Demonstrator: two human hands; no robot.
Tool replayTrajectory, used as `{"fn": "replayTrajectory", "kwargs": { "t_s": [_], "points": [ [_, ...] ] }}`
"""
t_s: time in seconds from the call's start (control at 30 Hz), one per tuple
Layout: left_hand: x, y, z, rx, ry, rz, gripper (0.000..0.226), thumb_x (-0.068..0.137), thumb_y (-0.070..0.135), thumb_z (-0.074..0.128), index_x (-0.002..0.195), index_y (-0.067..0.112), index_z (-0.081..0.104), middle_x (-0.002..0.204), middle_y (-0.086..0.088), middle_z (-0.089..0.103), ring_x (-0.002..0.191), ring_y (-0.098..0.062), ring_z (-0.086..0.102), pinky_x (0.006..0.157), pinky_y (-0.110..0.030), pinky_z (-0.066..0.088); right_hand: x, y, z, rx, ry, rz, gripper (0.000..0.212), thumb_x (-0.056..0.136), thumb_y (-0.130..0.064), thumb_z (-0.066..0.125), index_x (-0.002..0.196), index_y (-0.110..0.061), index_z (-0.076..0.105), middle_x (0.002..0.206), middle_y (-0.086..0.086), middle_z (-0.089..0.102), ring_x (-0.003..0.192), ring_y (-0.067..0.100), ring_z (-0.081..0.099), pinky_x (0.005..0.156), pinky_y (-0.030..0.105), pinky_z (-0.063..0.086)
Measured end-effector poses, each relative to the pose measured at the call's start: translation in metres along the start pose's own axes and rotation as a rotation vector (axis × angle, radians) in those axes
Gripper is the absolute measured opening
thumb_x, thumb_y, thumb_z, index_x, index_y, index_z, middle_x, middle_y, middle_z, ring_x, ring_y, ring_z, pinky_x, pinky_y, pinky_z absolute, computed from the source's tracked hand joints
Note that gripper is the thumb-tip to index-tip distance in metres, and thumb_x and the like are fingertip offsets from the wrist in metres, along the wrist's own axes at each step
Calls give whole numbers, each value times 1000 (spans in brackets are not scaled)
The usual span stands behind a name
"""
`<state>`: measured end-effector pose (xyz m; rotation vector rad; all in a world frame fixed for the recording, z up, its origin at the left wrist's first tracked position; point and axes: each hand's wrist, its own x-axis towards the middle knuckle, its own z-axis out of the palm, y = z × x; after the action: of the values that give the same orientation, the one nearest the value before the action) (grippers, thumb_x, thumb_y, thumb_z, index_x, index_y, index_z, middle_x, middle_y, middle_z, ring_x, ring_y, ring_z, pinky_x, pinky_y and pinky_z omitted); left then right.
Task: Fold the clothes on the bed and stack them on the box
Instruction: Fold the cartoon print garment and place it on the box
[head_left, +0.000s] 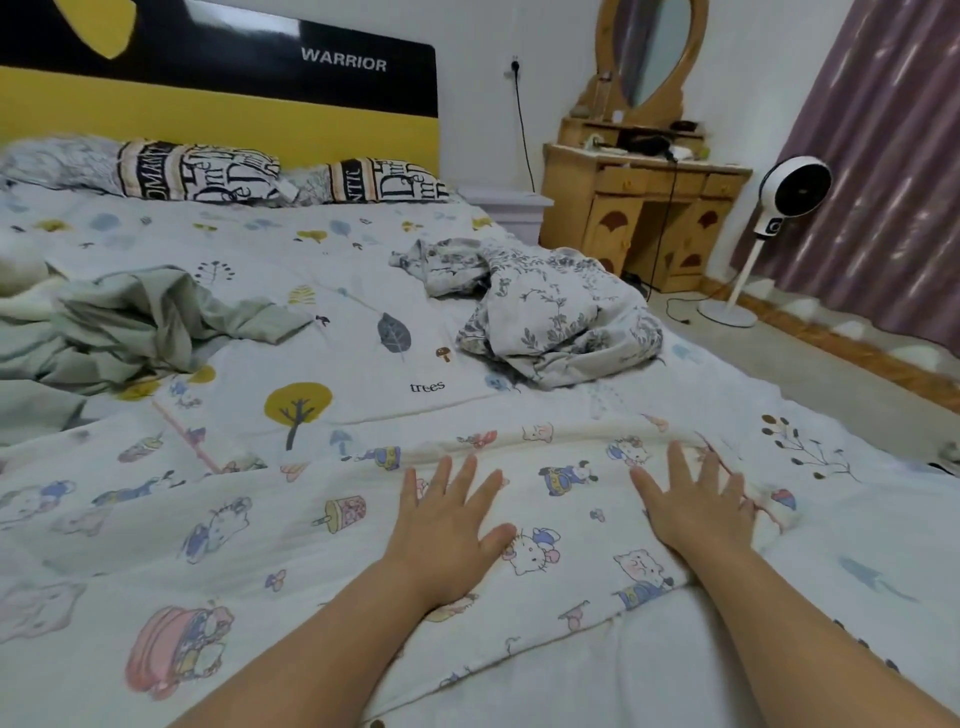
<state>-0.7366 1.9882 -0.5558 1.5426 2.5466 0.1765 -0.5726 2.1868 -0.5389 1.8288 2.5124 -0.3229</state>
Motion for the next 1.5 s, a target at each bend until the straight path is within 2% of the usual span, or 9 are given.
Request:
{"fn": "replayTrajectory", "kwargs": {
  "t_s": [0.2,0.4,0.6,0.77,0.9,1.13,1.23,1.37,1.5],
  "points": [
    [-20,-11,-34,-102,-48,40,58,99,40,32,151,20,12,159,-3,5,146,-23,0,116,-46,-4,-12,-27,-23,-5,72,-19,61,97,-50,28,148,-18,21,156,13,11,144,32,7,113,48,15],
    [-68,-55,-85,-86,103,-55,35,96,26,40,127,18,54,130,-4,54,122,-25,45,102,-37,35,-79,-108,-29,68,180,-505,40,96,-26,40,135,-16,44,138,6,43,127,25,36,101,36,32],
    [-126,-123,-122,5,171,-268,32,95,26,42,123,20,57,125,-3,57,117,-23,48,96,-35,38,-150,-179,-19,71,3,-914,33,98,-27,39,130,-21,48,134,-3,44,125,17,36,98,27,32],
    [-174,-192,-135,152,229,-528,30,94,24,41,115,19,60,118,-2,60,109,-23,52,87,-32,42,-188,-230,-9,54,-25,-1038,33,98,-26,39,128,-19,50,131,1,48,124,19,38,99,30,33],
    [-209,-243,-138,301,162,-806,32,95,24,36,123,17,50,129,-6,50,120,-26,44,96,-38,36,-205,-272,2,-2,-32,-1091,34,99,-27,36,128,-15,50,130,6,47,121,25,40,96,35,38],
    [-241,-287,-115,6,0,-927,55,91,59,34,125,17,45,124,-5,53,115,-25,51,94,-38,41,-228,-318,29,-110,-59,-1137,51,96,-34,39,143,-16,30,141,6,39,130,25,34,106,42,30],
    [-250,-289,-116,64,132,-860,42,87,57,45,105,20,48,105,0,57,103,-22,55,80,-33,43,-232,-319,34,-213,-85,-1076,40,96,-33,40,133,-17,37,132,5,48,125,26,40,108,47,22],
    [-262,-277,-134,52,449,-777,32,84,49,56,78,21,43,79,2,51,88,-24,57,65,-31,37,-238,-312,27,-149,41,-1085,2,94,-20,42,94,-21,43,111,6,62,106,26,55,83,34,31],
    [-270,-273,-152,241,773,-668,28,83,38,63,85,11,56,82,-8,55,80,-32,57,66,-34,30,-239,-302,7,9,8,-1016,18,89,-21,47,76,-15,37,81,4,52,83,28,51,58,29,31]
  ]
}}
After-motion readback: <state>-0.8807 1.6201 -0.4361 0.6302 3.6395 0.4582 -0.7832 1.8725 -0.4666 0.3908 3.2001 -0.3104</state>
